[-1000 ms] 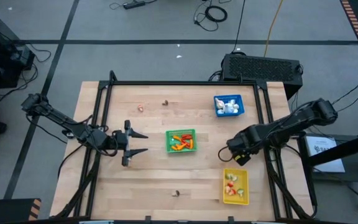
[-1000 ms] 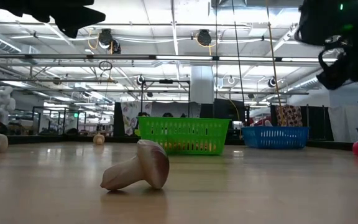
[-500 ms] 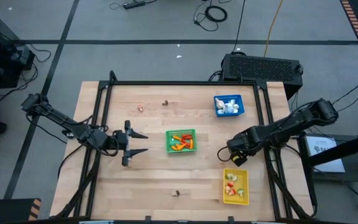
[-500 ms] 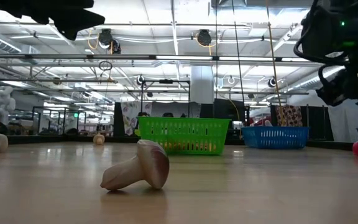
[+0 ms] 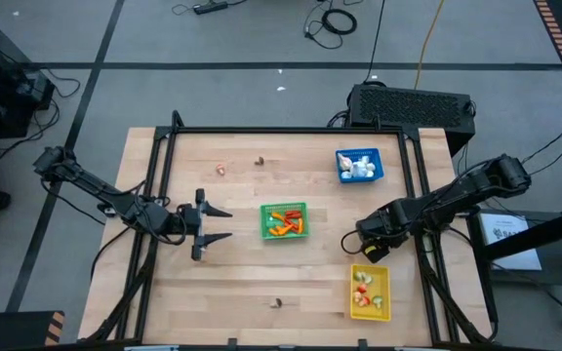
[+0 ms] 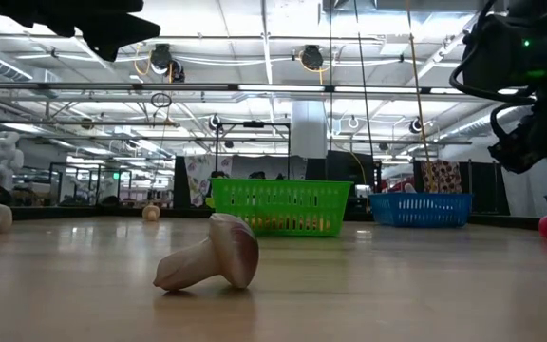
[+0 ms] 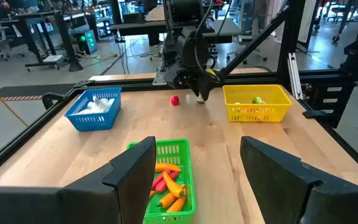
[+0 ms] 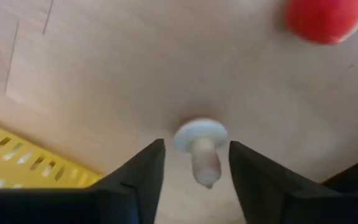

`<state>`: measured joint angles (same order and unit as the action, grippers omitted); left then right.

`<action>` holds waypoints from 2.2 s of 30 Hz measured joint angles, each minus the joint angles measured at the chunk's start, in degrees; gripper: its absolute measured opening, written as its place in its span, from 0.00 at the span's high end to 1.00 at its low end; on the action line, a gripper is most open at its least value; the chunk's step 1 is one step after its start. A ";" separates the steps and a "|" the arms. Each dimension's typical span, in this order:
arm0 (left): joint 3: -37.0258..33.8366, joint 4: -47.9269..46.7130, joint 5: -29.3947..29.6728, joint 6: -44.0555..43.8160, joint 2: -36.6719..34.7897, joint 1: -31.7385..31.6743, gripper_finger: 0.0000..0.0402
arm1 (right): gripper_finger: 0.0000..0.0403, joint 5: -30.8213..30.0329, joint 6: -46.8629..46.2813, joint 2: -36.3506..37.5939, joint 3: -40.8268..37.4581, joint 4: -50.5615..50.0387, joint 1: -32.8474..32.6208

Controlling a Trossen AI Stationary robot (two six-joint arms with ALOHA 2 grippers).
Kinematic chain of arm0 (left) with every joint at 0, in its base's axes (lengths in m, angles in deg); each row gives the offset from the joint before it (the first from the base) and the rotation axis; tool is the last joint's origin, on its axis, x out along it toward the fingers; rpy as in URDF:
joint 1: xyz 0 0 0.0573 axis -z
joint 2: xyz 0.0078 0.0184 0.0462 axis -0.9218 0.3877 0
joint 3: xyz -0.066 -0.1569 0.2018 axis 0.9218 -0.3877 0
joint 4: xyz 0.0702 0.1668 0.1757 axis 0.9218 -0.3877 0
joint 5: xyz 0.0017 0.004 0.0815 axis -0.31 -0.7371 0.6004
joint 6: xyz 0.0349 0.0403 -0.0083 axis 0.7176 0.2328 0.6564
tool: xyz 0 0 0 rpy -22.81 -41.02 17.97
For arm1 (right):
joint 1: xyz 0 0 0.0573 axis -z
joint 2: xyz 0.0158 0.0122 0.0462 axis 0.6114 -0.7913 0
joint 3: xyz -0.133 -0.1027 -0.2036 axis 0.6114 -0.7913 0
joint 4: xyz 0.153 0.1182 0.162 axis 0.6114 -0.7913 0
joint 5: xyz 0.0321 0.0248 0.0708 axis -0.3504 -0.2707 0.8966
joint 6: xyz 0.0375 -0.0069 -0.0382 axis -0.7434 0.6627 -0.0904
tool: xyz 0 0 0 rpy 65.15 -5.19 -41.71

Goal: Sort produce into baskets
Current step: Put the brown mushroom into the yellow bin

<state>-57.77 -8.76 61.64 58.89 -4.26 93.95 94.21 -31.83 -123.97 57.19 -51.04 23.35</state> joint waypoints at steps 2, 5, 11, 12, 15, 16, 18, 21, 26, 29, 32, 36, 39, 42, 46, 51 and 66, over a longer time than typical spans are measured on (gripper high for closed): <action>0.00 0.02 0.00 0.00 0.00 0.00 0.40 | 0.65 0.72 -0.17 0.00 0.00 0.29 -0.01; 0.00 0.02 0.00 0.02 0.00 0.00 0.40 | 0.73 0.74 0.14 0.00 0.00 1.36 -0.01; 0.00 -0.03 0.00 0.02 0.00 0.00 0.40 | 0.86 0.96 1.50 0.00 0.07 5.39 -0.01; 0.00 -0.15 0.02 0.04 0.00 0.00 0.40 | 0.87 0.96 1.68 0.00 0.07 6.01 -0.01; 0.00 -0.71 0.02 0.02 0.00 0.00 0.40 | 0.91 1.07 2.48 0.00 0.07 9.28 -0.01; 0.00 -0.84 0.02 0.02 0.00 0.00 0.40 | 0.92 1.20 2.85 0.00 0.07 10.81 -0.01; 0.00 -1.01 0.02 0.00 0.00 0.00 0.40 | 0.93 1.85 3.22 0.00 0.07 14.56 -0.01; 0.00 -1.01 0.02 0.00 0.00 0.00 0.40 | 0.94 2.13 3.92 0.00 0.07 20.71 -0.01; 0.00 -1.01 0.02 -0.02 0.00 0.00 0.40 | 0.94 2.18 4.43 0.00 0.13 33.67 -0.01; 0.00 -1.01 0.04 -0.04 0.00 0.00 0.40 | 0.94 1.82 6.23 0.00 2.25 37.82 -0.01; 0.00 -1.01 0.04 -0.04 0.00 0.00 0.40 | 0.94 0.12 8.69 0.00 6.09 37.89 -0.21; 0.00 -1.31 0.03 -0.39 0.00 0.00 0.40 | 0.95 -0.37 7.74 -0.02 11.53 37.46 -3.13; 0.00 -2.27 0.04 -1.34 0.00 0.00 0.40 | 0.95 -0.55 2.78 -0.67 15.62 34.88 -7.01; 0.00 -3.07 0.04 -1.50 0.02 0.00 0.40 | 0.95 -0.70 -4.67 -1.58 18.81 31.56 -11.18; 0.00 -2.58 0.04 -1.55 0.02 0.00 0.40 | 0.95 -1.37 -14.75 -3.17 20.64 25.30 -16.27; 0.00 -2.60 0.04 -2.91 0.02 0.00 0.40 | 0.95 -2.14 -23.59 -4.79 20.76 16.58 -21.27; 0.00 -2.50 0.04 -2.89 0.02 0.00 0.40 | 0.83 -2.29 -25.80 -5.22 20.76 3.82 -22.53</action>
<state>-57.77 -11.26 61.69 56.00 -4.24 93.95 91.92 -57.63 -129.19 77.96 -47.22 0.83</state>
